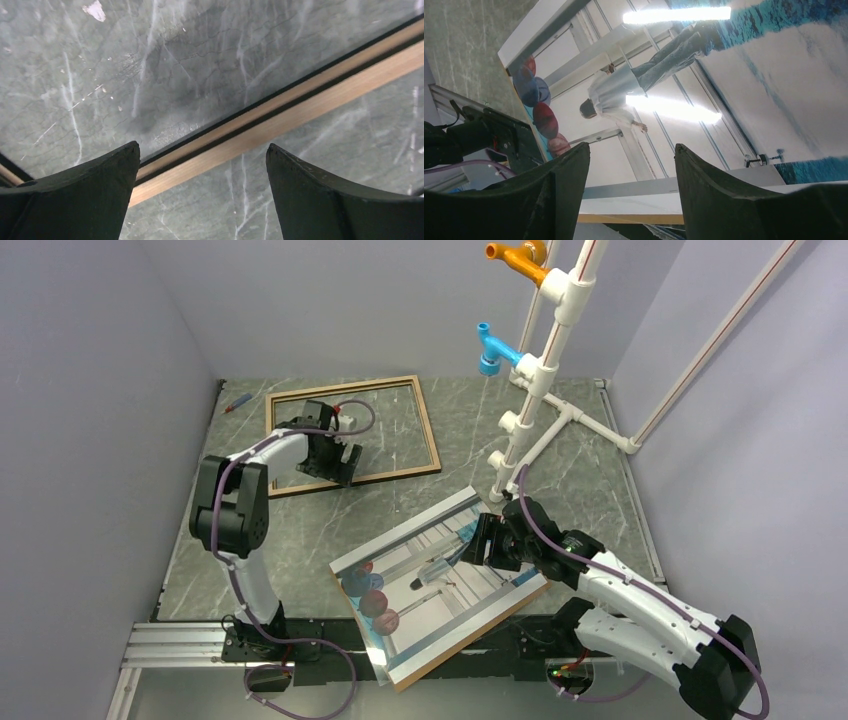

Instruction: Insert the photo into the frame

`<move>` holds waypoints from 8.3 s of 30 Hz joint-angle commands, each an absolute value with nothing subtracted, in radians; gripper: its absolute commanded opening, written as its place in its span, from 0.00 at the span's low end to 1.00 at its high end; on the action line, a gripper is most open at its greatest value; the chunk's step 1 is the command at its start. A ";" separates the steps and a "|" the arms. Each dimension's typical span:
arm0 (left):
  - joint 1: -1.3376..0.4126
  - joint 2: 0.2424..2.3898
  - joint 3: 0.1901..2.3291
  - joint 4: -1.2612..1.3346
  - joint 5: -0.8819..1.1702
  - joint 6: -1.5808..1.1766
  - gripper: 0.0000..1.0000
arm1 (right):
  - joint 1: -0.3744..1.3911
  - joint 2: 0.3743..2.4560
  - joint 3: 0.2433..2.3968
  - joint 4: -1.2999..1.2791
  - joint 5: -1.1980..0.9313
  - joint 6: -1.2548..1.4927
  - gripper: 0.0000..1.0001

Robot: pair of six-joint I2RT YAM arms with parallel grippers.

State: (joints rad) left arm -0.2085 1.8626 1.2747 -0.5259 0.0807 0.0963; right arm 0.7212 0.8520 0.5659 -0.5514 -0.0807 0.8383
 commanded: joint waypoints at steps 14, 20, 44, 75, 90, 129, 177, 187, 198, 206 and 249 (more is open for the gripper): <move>-0.307 1.953 1.357 -0.612 -0.073 0.102 0.61 | 0.729 0.847 0.555 -0.512 -0.056 0.858 0.67; -0.353 1.955 1.368 -0.643 -0.090 0.088 0.39 | 0.730 0.827 0.535 -0.502 -0.060 0.868 0.67; -0.362 1.783 1.274 -0.756 -0.084 -0.241 0.00 | 0.730 0.819 0.522 -0.490 -0.064 0.859 0.69; -0.371 1.470 0.902 -0.699 -0.020 -0.362 0.82 | 0.732 0.808 0.513 -0.508 -0.066 0.852 0.70; -0.379 1.572 0.912 -0.661 -0.035 -0.353 0.26 | 0.732 0.803 0.506 -0.483 -0.078 0.855 0.71; -0.534 2.059 1.601 -0.686 0.144 -0.597 0.00 | 0.732 0.762 0.488 -0.501 -0.045 0.854 0.74; -0.591 2.127 1.615 -0.563 0.243 -0.517 0.27 | 0.732 0.741 0.463 -0.509 -0.041 0.857 0.75; -0.606 2.109 1.623 -0.583 0.217 -0.522 0.47 | 0.732 0.739 0.464 -0.506 -0.043 0.861 0.75; -0.605 1.683 1.415 -0.502 0.173 -0.479 0.93 | 0.732 0.702 0.477 -0.532 -0.050 0.877 0.76; -0.604 1.365 1.107 -0.433 0.266 -0.567 0.97 | 0.732 0.661 0.469 -0.547 -0.059 0.899 0.76; -0.726 0.801 0.327 -0.516 0.308 -1.001 0.99 | 0.722 0.726 0.440 -0.553 -0.025 0.985 0.79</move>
State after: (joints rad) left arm -0.6918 0.7898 0.3470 -0.5625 0.2985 -0.9493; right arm 0.7280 0.7116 0.4244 -0.5400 -0.0628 0.9527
